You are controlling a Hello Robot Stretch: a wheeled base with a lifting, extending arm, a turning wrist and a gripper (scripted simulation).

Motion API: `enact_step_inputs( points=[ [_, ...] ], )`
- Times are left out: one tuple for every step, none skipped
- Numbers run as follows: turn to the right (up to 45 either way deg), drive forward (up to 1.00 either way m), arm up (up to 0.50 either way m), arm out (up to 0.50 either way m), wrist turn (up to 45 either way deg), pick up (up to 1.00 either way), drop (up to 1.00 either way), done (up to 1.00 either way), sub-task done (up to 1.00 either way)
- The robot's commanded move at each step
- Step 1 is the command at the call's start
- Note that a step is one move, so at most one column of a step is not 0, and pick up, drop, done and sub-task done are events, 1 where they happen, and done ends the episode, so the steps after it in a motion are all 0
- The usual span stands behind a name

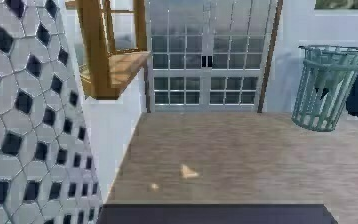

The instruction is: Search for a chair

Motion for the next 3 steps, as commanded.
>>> enact_step_inputs(
  points=[
    [45.0,0.00,0.00,0.00,0.0,0.00,0.00,0.00,0.00],
    [45.0,0.00,0.00,0.00,0.0,0.00,0.00,0.00,0.00],
    [3.0,0.00,0.00,0.00,0.0,0.00,0.00,0.00,0.00]
  ],
)
